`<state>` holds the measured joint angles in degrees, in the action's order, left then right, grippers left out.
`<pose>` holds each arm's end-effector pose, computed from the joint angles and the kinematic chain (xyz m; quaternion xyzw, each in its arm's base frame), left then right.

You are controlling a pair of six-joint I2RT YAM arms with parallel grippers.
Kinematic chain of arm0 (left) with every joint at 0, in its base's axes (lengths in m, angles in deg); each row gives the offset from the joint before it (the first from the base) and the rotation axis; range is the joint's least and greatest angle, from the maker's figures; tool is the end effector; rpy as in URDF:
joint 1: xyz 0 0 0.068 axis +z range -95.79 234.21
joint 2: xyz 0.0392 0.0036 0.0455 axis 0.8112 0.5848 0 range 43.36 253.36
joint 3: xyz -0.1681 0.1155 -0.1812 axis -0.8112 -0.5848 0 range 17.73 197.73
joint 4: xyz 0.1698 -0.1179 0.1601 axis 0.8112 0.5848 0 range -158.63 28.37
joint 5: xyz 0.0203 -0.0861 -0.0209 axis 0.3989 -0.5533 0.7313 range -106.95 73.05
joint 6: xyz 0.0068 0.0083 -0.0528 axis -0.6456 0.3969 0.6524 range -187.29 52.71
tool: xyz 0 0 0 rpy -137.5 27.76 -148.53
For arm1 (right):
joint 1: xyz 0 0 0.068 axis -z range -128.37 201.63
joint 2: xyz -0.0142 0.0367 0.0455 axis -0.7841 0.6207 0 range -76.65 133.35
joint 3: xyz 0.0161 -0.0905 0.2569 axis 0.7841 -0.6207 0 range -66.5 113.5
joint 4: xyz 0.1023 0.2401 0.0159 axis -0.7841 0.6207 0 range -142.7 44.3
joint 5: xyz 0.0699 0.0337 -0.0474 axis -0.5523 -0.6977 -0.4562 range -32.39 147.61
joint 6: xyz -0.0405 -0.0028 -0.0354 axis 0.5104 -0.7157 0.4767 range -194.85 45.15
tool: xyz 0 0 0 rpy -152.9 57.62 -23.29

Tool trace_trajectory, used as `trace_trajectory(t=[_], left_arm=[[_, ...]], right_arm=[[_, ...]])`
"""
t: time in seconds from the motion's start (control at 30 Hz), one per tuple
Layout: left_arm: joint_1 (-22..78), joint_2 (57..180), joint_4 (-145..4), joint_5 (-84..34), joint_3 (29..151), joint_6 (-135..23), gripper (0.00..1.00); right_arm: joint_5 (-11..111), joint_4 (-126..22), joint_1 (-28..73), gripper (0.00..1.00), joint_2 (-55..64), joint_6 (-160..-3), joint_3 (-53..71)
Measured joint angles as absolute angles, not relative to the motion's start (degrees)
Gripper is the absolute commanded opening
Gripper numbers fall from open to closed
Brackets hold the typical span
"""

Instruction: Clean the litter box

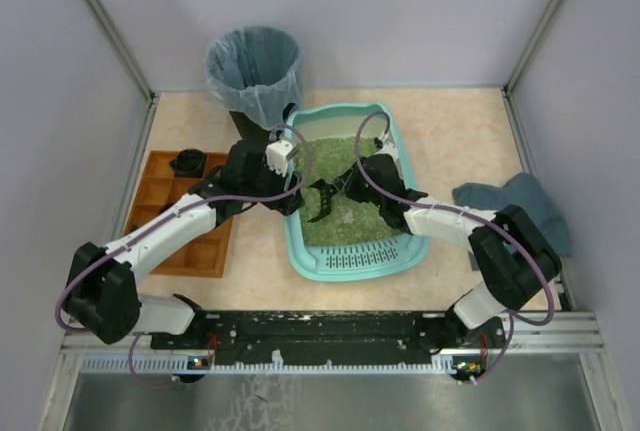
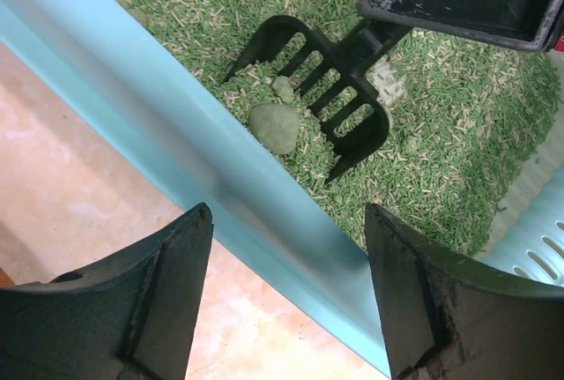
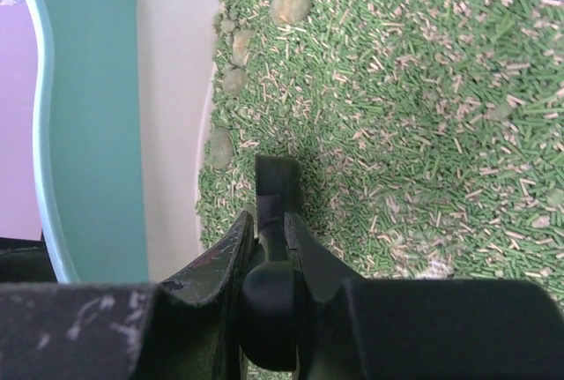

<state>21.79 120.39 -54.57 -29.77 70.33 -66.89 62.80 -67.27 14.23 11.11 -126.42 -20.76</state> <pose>0.2437 -0.1641 0.2564 0.2935 0.8470 -0.2184 0.3858 0.2632 0.1973 0.2075 0.1286 0.8444 0.3358 0.3971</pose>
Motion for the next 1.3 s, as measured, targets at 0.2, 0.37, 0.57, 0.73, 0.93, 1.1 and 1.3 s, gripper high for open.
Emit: trace_trajectory(t=[0.2,0.37,0.57,0.73,0.93,1.1,1.3], left_arm=[[21.57,114.91,-56.12,-23.37,67.62,-64.99,0.88],[21.57,104.61,-59.25,-17.29,62.98,-64.0,0.91],[21.57,101.01,-61.15,-11.43,61.74,-63.22,0.91],[21.57,101.01,-61.32,-9.55,61.5,-62.95,0.92],[21.57,101.03,-61.34,-8.92,61.43,-62.78,0.92],[21.57,101.22,-61.3,-8.37,61.43,-62.56,0.92],[21.57,101.22,-61.13,-6.3,61.43,-62.47,0.92]], right_arm=[[59.5,-69.83,16.22,0.0,9.89,-128.8,-24.48],[56.13,-70.09,17.35,0.0,8.97,-128.91,-25.33],[54.01,-70.27,18.66,0.0,7.68,-129.48,-26.86],[52.83,-70.24,20.37,0.0,5.54,-130.0,-28.87],[52.09,-69.74,23.1,0.0,2.22,-130.44,-31.3],[51.17,-70.03,24.91,0.0,-0.14,-130.4,-31.63],[49.27,-69.81,28.0,0.0,-3.64,-130.4,-32.02]])
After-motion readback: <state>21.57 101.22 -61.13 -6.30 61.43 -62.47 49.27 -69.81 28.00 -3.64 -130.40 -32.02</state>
